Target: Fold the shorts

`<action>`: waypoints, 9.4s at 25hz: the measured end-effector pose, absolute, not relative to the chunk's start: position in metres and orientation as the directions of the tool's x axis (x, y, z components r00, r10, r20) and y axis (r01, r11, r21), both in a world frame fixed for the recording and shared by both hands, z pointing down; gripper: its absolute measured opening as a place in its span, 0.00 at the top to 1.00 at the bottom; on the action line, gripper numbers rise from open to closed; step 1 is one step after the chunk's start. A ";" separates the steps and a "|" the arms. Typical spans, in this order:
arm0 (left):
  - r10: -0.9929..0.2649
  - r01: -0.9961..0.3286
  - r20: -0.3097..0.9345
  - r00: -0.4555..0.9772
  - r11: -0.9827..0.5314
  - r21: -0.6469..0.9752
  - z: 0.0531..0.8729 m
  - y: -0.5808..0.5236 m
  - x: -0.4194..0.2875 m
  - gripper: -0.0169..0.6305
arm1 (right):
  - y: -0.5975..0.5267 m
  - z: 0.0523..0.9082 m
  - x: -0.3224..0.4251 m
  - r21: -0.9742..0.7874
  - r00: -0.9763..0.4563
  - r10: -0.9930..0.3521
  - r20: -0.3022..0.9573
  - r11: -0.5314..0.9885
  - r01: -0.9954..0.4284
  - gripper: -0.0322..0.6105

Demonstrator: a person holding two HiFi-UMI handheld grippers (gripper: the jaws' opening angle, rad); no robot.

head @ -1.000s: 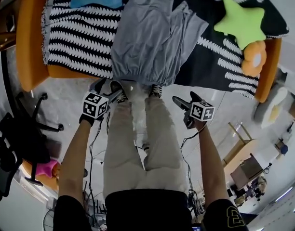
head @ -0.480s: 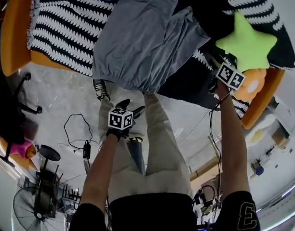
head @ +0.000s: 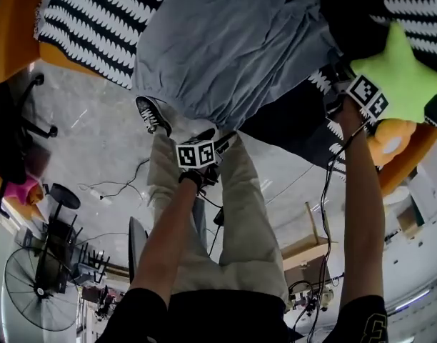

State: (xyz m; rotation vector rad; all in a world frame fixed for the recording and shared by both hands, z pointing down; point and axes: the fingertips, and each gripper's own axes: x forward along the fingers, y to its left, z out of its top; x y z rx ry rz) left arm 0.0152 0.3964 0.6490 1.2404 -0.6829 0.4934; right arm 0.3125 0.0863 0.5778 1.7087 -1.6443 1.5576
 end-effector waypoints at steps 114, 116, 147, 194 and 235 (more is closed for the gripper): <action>-0.278 -0.802 0.754 0.595 -0.153 0.577 0.439 0.151 -0.316 0.56 | -0.015 0.375 0.053 -0.585 -0.407 -0.641 0.650 -0.081 -0.807 0.35; -0.210 -0.785 0.760 0.615 -0.251 0.566 0.442 0.143 -0.310 0.54 | 0.051 0.407 0.057 -0.635 -0.426 -0.611 0.667 -0.166 -0.754 0.40; 0.221 -0.597 0.647 0.730 -0.254 0.761 0.572 0.217 -0.162 0.47 | 0.259 0.568 0.012 -0.704 -0.519 -0.490 0.700 -0.596 -0.386 0.85; 0.281 -0.439 0.423 0.861 -0.008 0.899 0.570 0.238 -0.049 0.90 | 0.230 0.576 0.062 -0.724 -0.586 -0.478 0.654 -0.622 -0.300 0.85; 0.604 -0.544 0.359 0.711 0.151 0.825 0.420 0.317 -0.221 0.90 | 0.356 0.438 -0.110 -0.741 -0.701 -0.415 0.579 -0.627 -0.241 0.89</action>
